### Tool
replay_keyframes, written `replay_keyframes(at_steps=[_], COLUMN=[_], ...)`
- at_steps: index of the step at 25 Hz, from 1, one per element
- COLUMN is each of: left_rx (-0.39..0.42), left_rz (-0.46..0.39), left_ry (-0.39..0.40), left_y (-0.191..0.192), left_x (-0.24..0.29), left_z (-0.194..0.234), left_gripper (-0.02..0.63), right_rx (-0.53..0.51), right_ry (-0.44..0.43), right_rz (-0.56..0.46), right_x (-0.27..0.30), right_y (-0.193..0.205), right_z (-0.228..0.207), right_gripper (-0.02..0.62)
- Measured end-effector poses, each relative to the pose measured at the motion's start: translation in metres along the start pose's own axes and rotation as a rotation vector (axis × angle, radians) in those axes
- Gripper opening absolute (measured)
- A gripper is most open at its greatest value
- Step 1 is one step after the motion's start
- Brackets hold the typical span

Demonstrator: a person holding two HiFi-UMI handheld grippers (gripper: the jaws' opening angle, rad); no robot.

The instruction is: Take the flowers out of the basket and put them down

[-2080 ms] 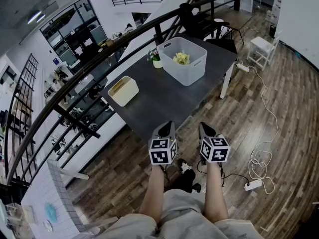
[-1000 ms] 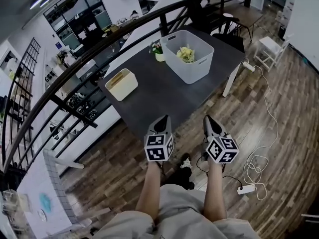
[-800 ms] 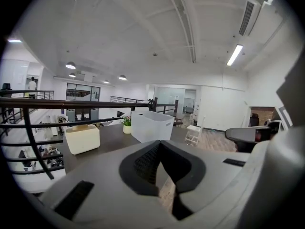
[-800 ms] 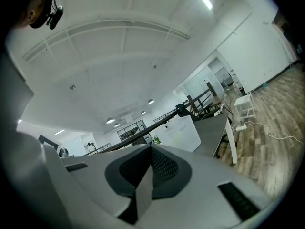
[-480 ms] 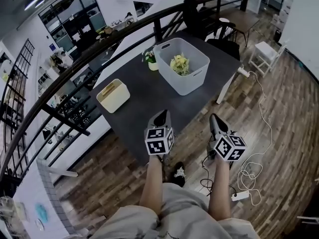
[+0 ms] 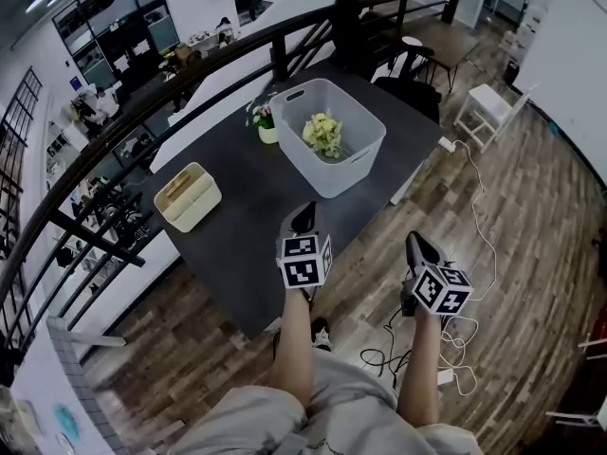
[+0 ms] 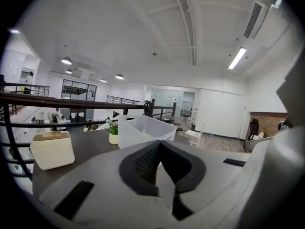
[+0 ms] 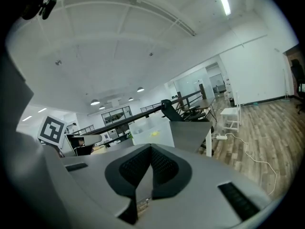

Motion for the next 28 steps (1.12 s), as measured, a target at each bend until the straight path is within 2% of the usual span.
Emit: replay_keyframes(at_steps=[10,18,20,28], left_rx=[0.018,0.022,0.035,0.04], left_rz=[-0.004,0.006,0.014,0.01], left_ry=[0.043,-0.02,-0.028,-0.076], left_y=[-0.008,-0.004,-0.003,-0.014], left_x=[0.046,0.057,0.063,0.084], left_z=[0.012,0.036,0.035,0.027], left_gripper=[0.017,0.015,0.017,0.017], right_rx=[-0.011,-0.018,-0.008,0.002], right_ry=[-0.059,-0.077,-0.072,-0.145], right_rz=[0.046,0.073,0.063,0.08], right_x=[0.054,0.082,0.09,0.134], right_y=[-0.009,0.004,0.001,-0.021], right_z=[-0.003,-0.002,-0.008,-0.025], right_gripper=[0.018,0.018,0.018,0.018])
Point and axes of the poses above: the fingertips, and each gripper's own axes: x forward along the fingers, z to its left, y out of its underside, the point moved 7 cm from there along -x, backward along the fingers, and after that the axes turned 10 degrees about -z, right-handed, at the moved point
